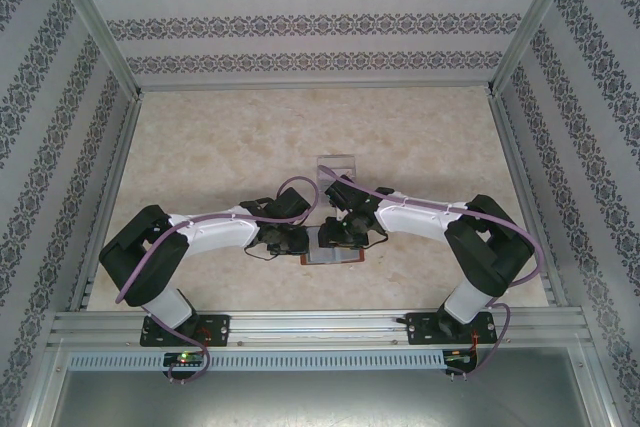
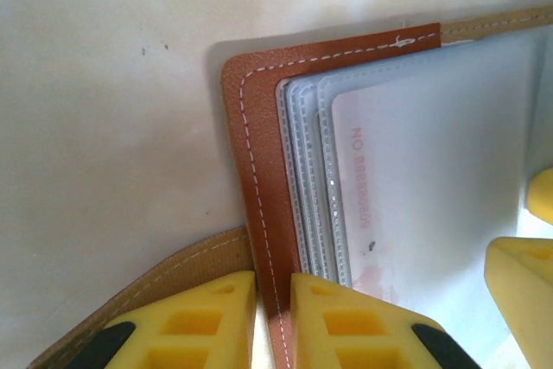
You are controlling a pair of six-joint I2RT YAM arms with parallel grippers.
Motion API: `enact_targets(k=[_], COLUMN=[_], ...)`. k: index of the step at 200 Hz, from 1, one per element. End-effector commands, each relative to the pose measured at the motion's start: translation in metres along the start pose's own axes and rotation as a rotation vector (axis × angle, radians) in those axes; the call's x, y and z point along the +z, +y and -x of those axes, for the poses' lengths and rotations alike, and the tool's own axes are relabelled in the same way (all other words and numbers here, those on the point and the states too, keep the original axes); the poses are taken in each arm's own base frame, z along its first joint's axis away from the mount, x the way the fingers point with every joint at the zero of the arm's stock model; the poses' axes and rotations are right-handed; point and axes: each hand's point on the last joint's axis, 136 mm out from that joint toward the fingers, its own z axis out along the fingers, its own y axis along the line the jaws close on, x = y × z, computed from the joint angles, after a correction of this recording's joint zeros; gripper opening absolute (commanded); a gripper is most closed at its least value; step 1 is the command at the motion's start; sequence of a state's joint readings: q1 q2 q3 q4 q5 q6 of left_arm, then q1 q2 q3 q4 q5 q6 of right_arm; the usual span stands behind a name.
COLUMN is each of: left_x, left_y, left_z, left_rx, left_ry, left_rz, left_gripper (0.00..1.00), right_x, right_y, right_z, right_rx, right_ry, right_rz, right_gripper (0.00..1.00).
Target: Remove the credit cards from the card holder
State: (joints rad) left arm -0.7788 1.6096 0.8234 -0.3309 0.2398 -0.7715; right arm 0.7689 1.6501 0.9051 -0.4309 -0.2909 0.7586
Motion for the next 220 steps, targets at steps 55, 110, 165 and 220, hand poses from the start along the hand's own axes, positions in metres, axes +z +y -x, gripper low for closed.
enact_targets(k=[55, 110, 165, 220], left_x=[0.001, -0.003, -0.007, -0.011], left_y=[-0.002, -0.002, -0.004, -0.008], left_z=[-0.003, 0.0, 0.002, 0.005], left_rx=[0.0, 0.001, 0.003, 0.004], left_ry=[0.02, 0.0, -0.012, -0.022], left_rz=[-0.002, 0.003, -0.006, -0.016], left_gripper=[0.19, 0.17, 0.14, 0.14], right_x=[-0.018, -0.024, -0.004, 0.004], right_y=[0.005, 0.032, 0.036, 0.019], right_z=[0.004, 0.008, 0.008, 0.005], right_rx=[-0.024, -0.028, -0.025, -0.012], right_ry=[-0.05, -0.071, -0.032, -0.02], right_rz=[-0.025, 0.097, 0.107, 0.033], right_gripper=[0.5, 0.29, 0.26, 0.38])
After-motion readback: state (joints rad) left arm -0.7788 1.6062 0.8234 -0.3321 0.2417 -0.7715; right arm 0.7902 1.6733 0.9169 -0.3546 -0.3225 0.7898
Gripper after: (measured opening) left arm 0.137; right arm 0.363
